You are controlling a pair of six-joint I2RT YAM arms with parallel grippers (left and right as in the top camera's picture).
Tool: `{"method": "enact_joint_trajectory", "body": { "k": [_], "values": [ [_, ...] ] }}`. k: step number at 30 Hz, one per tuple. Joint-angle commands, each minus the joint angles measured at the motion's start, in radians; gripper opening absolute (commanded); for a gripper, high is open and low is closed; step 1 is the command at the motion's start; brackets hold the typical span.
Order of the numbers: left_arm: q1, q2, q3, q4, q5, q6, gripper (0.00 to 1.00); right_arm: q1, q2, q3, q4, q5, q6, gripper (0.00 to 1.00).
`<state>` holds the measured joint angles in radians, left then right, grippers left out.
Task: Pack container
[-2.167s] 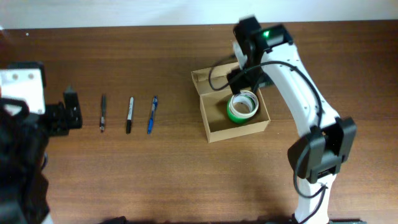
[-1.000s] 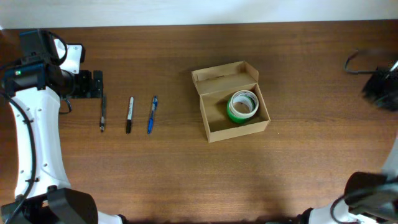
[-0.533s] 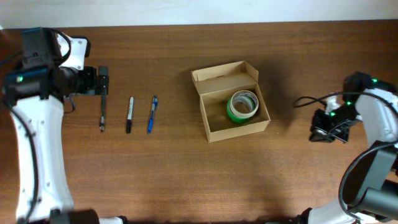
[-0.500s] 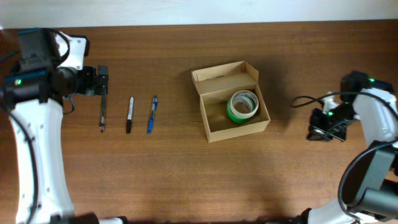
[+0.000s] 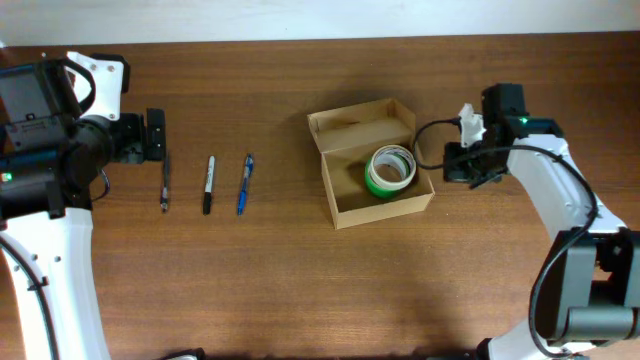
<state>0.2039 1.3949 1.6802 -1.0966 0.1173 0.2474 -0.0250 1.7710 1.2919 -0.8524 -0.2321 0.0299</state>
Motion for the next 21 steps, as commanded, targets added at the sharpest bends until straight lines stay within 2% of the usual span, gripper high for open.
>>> {"method": "enact_joint_trajectory", "body": {
  "k": [1,21],
  "values": [
    [-0.010,-0.010,0.004,-0.005,0.014,0.020,0.99,0.021,0.020,-0.002,0.010,0.012,0.065,0.04],
    [-0.014,-0.010,0.004,-0.003,0.014,0.021,0.99,0.085,0.068,-0.002,-0.054,-0.011,0.255,0.04]
  ]
}}
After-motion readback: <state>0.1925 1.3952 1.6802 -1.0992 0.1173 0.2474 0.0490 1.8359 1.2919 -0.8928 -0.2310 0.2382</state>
